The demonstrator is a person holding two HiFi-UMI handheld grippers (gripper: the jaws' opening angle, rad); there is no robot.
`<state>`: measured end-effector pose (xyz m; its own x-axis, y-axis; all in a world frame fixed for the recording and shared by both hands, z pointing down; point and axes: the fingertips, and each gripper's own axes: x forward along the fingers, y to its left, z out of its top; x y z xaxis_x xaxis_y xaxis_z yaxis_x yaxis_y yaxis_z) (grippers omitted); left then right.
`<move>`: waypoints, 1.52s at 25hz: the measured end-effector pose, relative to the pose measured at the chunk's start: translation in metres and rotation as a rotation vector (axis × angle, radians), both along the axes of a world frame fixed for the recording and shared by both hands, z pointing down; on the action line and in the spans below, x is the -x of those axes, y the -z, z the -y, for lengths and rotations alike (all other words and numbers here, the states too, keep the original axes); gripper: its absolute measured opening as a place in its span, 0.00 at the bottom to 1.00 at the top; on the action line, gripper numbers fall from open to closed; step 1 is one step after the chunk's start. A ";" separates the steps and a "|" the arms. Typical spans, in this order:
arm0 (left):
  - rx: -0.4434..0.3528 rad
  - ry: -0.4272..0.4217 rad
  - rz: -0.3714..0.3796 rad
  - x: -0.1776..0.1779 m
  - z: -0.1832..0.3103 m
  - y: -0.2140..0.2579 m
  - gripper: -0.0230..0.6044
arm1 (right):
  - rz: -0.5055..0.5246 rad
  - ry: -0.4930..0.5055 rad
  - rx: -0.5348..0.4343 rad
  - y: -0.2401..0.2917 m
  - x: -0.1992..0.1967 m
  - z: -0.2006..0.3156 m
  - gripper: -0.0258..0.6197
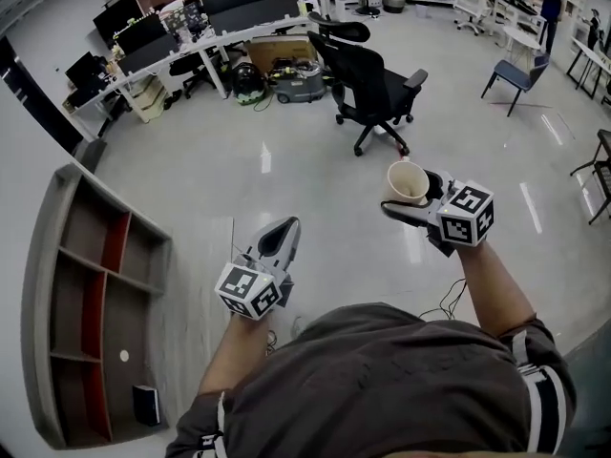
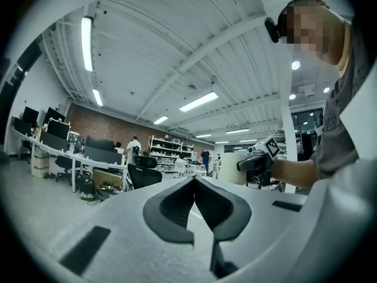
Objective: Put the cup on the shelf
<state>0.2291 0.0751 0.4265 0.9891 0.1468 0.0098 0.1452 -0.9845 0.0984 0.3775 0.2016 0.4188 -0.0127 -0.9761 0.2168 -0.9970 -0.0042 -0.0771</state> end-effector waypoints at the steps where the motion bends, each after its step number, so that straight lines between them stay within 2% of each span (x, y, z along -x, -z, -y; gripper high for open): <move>1: -0.002 0.001 0.002 0.007 0.029 0.001 0.03 | 0.005 -0.002 -0.006 0.003 0.007 0.029 0.69; 6: -0.028 0.022 0.001 0.043 0.171 0.012 0.03 | -0.008 0.010 -0.019 0.026 0.040 0.165 0.69; 10: -0.030 0.051 -0.017 0.067 0.257 0.020 0.03 | -0.020 0.025 -0.010 0.037 0.058 0.249 0.69; 15: -0.010 0.120 -0.043 0.095 0.333 0.021 0.03 | -0.030 0.085 0.011 0.042 0.077 0.333 0.69; 19: -0.005 0.226 -0.060 0.125 0.379 0.018 0.03 | -0.050 0.186 0.015 0.044 0.096 0.395 0.69; 25: -0.019 0.414 -0.053 0.168 0.419 0.013 0.03 | -0.064 0.387 0.013 0.040 0.128 0.472 0.69; 30: -0.034 0.663 -0.034 0.216 0.441 0.010 0.03 | -0.066 0.616 0.020 0.034 0.167 0.532 0.69; 34: -0.032 0.841 -0.024 0.259 0.442 0.008 0.03 | -0.087 0.804 0.015 0.030 0.219 0.572 0.69; 38: -0.036 0.954 -0.010 0.291 0.429 0.013 0.03 | -0.108 0.940 -0.002 0.034 0.273 0.596 0.69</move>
<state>-0.0622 -0.3539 0.4133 0.6919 -0.7220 -0.0104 -0.7198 -0.6908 0.0685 0.1047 -0.3945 0.3845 -0.7741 -0.5767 0.2609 -0.5938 0.8045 0.0165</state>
